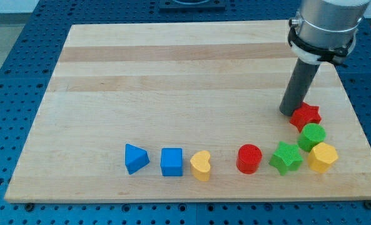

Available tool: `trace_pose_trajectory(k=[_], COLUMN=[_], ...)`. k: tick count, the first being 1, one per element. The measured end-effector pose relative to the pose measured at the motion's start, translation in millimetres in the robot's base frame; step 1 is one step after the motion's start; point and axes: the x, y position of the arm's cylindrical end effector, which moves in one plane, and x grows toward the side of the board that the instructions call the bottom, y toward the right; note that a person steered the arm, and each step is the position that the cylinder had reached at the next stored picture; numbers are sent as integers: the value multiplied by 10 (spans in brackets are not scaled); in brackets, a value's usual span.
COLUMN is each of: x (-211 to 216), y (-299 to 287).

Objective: Move the blue triangle to the top of the red star

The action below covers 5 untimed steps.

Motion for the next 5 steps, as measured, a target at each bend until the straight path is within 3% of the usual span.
trace_pose_trajectory(k=[1,3,4,5], x=[0,-191,-115,269], y=[-222,-2048,-3027,-3701])
